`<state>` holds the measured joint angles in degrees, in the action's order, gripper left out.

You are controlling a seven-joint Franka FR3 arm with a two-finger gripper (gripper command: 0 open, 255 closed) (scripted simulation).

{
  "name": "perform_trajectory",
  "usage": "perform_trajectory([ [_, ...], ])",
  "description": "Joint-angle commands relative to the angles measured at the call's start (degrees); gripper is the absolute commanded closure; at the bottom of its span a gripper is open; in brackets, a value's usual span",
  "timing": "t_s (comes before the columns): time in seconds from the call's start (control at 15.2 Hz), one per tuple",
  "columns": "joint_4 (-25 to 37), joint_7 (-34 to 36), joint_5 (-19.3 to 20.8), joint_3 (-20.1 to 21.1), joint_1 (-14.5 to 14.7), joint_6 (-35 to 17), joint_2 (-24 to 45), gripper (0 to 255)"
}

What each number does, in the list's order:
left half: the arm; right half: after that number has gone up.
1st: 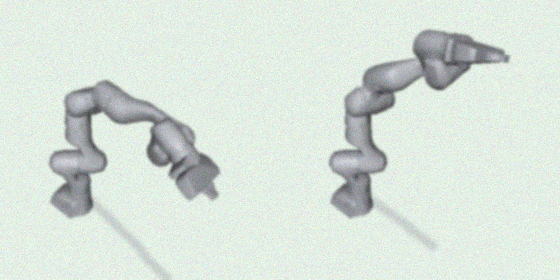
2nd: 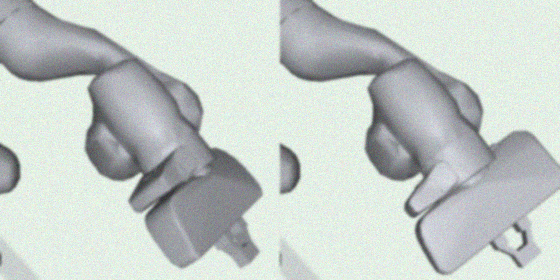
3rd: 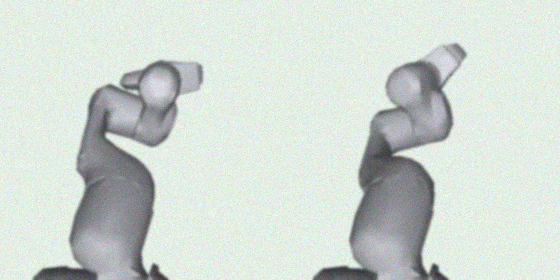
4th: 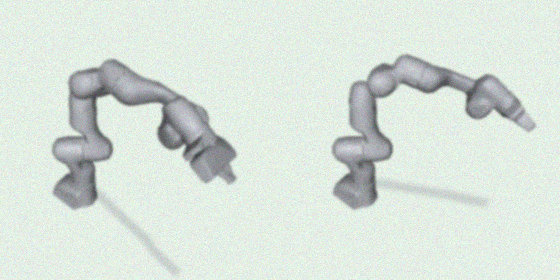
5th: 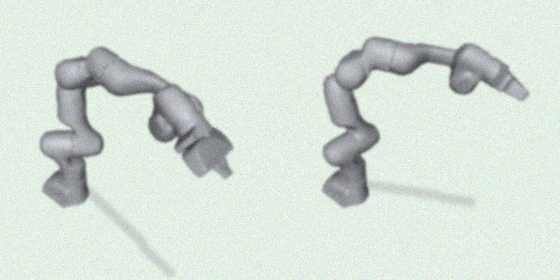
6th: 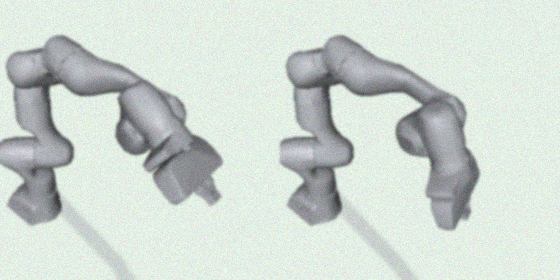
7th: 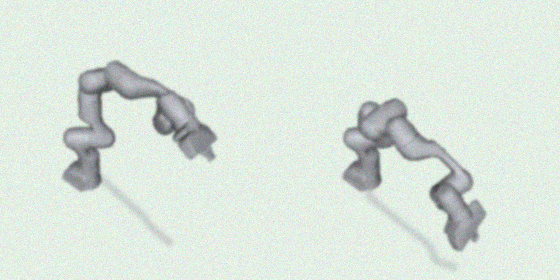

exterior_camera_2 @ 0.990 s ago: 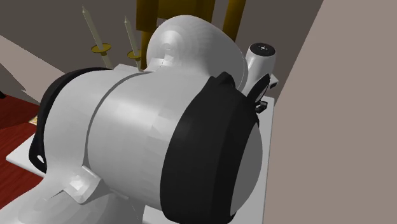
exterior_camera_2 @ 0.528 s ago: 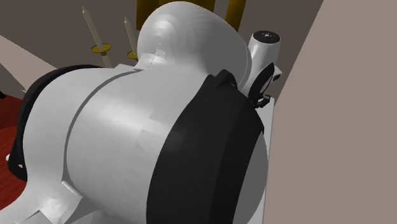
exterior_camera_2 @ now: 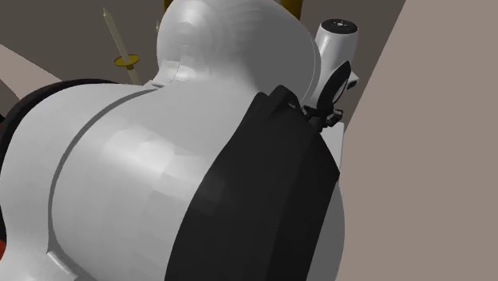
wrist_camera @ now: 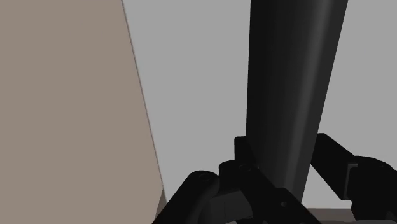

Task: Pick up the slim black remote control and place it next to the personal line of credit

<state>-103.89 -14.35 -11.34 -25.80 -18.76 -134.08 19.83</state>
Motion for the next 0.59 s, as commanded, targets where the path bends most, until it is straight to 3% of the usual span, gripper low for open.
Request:
perform_trajectory([
  [0.0, -1.77, 1.65, 1.19, -0.25, 1.41, -0.27, -2.16, 255],
  [0.53, -16.07, 15.50, 10.61, 0.26, 10.45, -4.45, -13.52, 255],
])
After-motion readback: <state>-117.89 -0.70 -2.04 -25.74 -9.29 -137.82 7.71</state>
